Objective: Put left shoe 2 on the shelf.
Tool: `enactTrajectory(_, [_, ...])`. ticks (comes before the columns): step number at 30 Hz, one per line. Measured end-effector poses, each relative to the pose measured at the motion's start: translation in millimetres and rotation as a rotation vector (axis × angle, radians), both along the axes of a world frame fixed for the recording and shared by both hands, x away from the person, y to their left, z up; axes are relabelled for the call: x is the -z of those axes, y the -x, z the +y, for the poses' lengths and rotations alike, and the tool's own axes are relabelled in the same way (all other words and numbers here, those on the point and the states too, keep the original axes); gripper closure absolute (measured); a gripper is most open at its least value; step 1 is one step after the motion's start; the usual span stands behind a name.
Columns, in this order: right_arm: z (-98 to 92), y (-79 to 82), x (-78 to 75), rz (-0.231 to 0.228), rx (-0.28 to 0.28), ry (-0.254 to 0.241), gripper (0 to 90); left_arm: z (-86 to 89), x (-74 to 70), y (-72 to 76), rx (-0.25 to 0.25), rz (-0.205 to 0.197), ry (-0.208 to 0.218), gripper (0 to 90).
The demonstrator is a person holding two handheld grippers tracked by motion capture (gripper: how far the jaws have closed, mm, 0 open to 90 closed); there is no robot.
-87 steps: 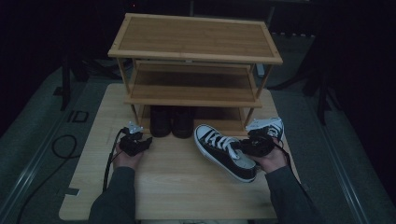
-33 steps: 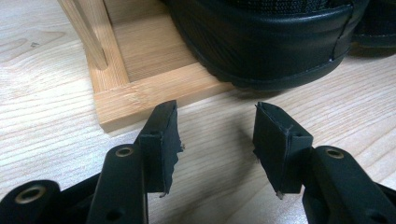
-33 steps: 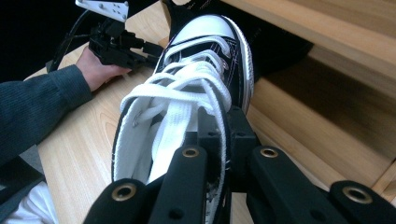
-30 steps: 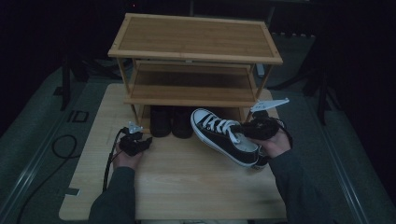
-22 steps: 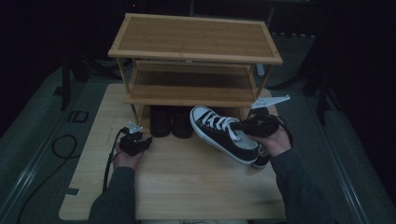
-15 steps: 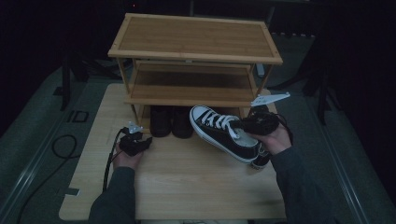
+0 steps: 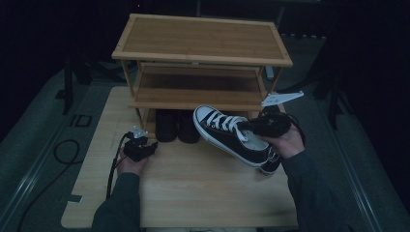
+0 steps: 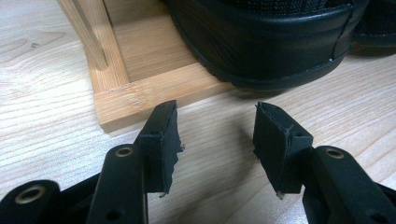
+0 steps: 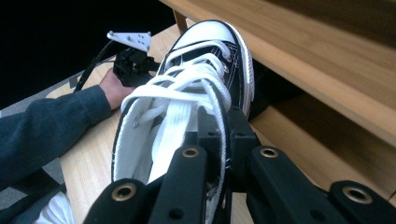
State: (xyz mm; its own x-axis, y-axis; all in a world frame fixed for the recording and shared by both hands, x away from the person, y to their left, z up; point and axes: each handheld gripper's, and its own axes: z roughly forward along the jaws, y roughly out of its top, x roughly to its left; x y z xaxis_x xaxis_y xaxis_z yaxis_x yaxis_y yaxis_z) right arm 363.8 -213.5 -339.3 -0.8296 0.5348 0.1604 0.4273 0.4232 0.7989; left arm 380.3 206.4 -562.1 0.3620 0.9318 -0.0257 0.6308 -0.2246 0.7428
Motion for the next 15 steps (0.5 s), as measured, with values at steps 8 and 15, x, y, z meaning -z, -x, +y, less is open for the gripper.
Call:
enactTrajectory(8, [0.7,-4.3,-11.7,-0.021,0.010,-0.016,87.7,0.0,0.0,0.0,0.000,0.000,0.000,50.6])
enactTrajectory(15, [2.9,-13.7,-20.4,-0.035,0.038,-0.030,87.7,0.1,0.0,0.0,0.000,0.000,0.002,50.6])
